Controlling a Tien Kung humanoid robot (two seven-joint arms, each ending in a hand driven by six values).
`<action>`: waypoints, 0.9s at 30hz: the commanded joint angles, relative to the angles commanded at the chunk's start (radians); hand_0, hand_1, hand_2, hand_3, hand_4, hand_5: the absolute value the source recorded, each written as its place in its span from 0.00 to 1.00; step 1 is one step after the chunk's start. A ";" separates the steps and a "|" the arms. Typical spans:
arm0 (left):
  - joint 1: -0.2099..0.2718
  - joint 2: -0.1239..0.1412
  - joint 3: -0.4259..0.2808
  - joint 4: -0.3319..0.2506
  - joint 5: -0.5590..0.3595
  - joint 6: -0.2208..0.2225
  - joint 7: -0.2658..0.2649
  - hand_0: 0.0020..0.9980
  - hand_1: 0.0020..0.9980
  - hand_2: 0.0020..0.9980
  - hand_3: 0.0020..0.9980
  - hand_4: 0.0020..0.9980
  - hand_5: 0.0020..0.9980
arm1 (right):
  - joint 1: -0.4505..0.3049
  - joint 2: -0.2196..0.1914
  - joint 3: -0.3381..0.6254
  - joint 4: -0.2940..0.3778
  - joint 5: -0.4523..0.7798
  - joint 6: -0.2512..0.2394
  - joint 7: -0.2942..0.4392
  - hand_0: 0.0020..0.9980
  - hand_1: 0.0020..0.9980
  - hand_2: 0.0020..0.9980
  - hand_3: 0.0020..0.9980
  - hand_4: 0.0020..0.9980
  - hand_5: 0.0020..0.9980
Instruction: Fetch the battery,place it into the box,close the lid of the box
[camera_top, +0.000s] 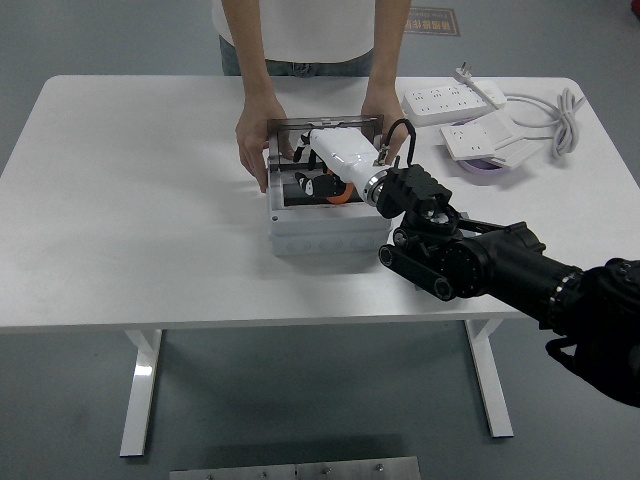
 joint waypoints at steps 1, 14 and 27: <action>0.000 0.000 0.000 0.000 0.000 0.000 0.000 0.53 0.73 0.64 0.54 0.25 0.00 | 0.000 0.000 0.000 0.000 0.002 0.000 -0.001 0.46 0.39 0.49 0.58 0.67 0.29; 0.007 -0.003 0.002 -0.001 -0.003 0.001 0.002 0.53 0.73 0.63 0.54 0.25 0.00 | 0.007 0.000 0.004 0.014 0.076 -0.034 -0.014 0.32 0.34 0.44 0.53 0.70 0.34; 0.024 -0.005 0.009 -0.002 -0.016 0.008 0.004 0.53 0.73 0.63 0.54 0.24 0.00 | 0.030 0.000 -0.001 0.035 0.117 -0.029 -0.100 0.18 0.28 0.38 0.47 0.65 0.29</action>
